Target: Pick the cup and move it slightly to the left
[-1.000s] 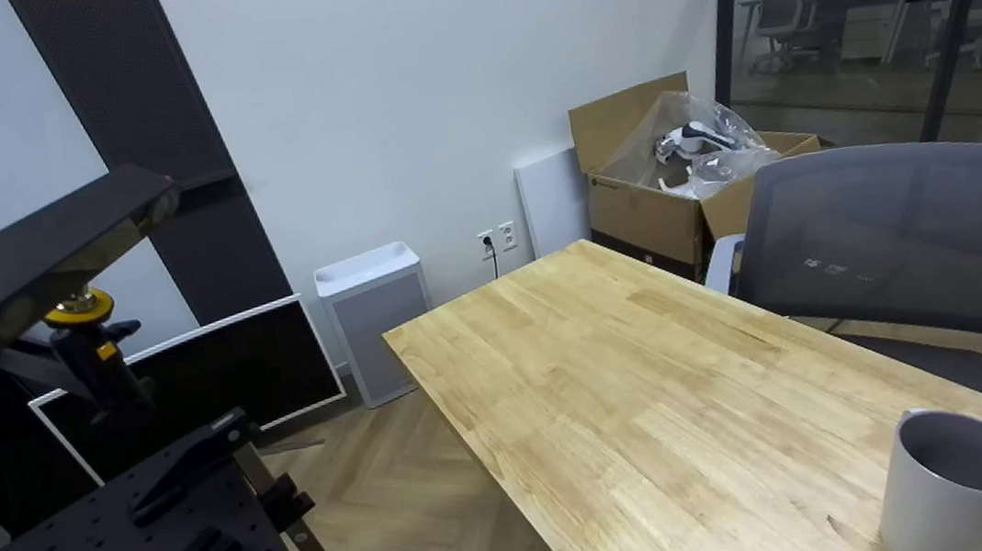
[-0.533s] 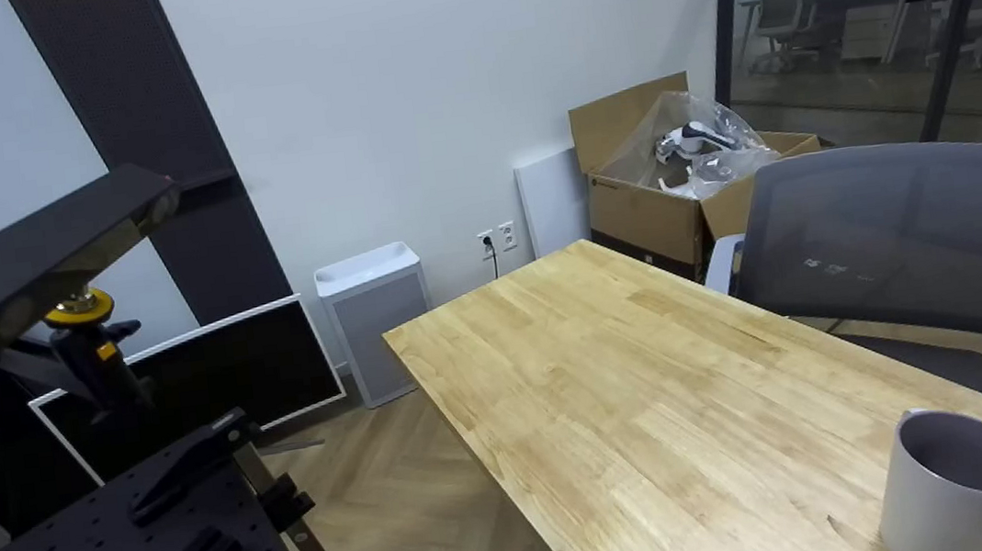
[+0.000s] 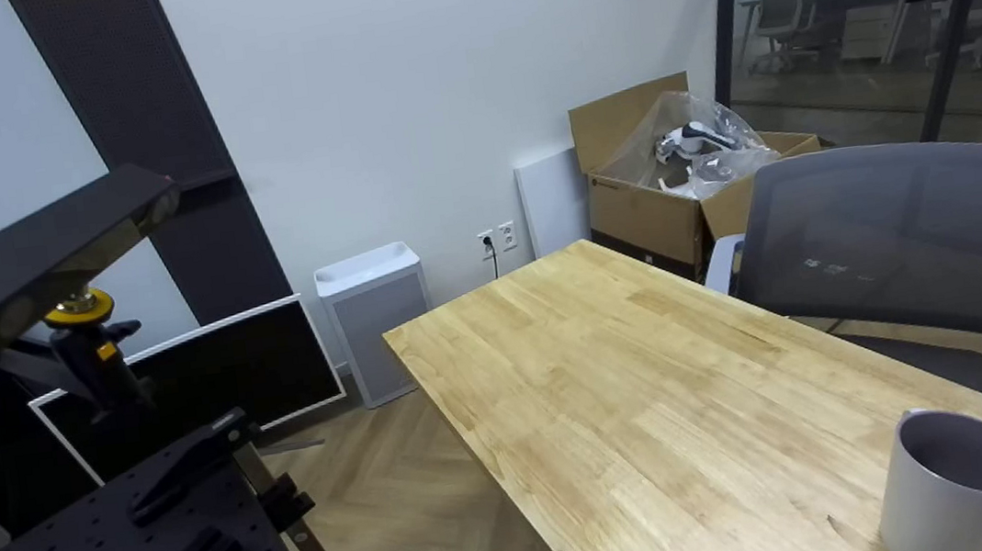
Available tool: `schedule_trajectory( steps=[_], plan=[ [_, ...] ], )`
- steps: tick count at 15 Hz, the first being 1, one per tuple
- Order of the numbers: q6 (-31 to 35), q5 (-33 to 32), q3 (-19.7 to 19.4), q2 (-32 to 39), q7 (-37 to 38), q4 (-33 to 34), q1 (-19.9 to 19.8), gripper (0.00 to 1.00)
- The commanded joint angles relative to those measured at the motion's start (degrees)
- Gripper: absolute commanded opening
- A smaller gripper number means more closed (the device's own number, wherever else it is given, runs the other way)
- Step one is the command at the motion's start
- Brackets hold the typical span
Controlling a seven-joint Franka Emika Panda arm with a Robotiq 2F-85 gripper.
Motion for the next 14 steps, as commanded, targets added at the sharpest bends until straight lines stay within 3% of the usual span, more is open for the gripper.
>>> schedule_trajectory(
  steps=[1,5,6,14],
  plan=[
    [4.9,2.1,0.6,8.6,-1.1,3.7,0.9,1.0],
    [8.9,2.0,2.0,18.7,-0.5,7.9,0.5,1.0],
    [9.2,1.9,2.0,12.8,-1.1,3.4,-0.2,1.0],
    [9.5,1.8,2.4,13.9,-1.1,3.8,-0.6,1.0]
  ],
)
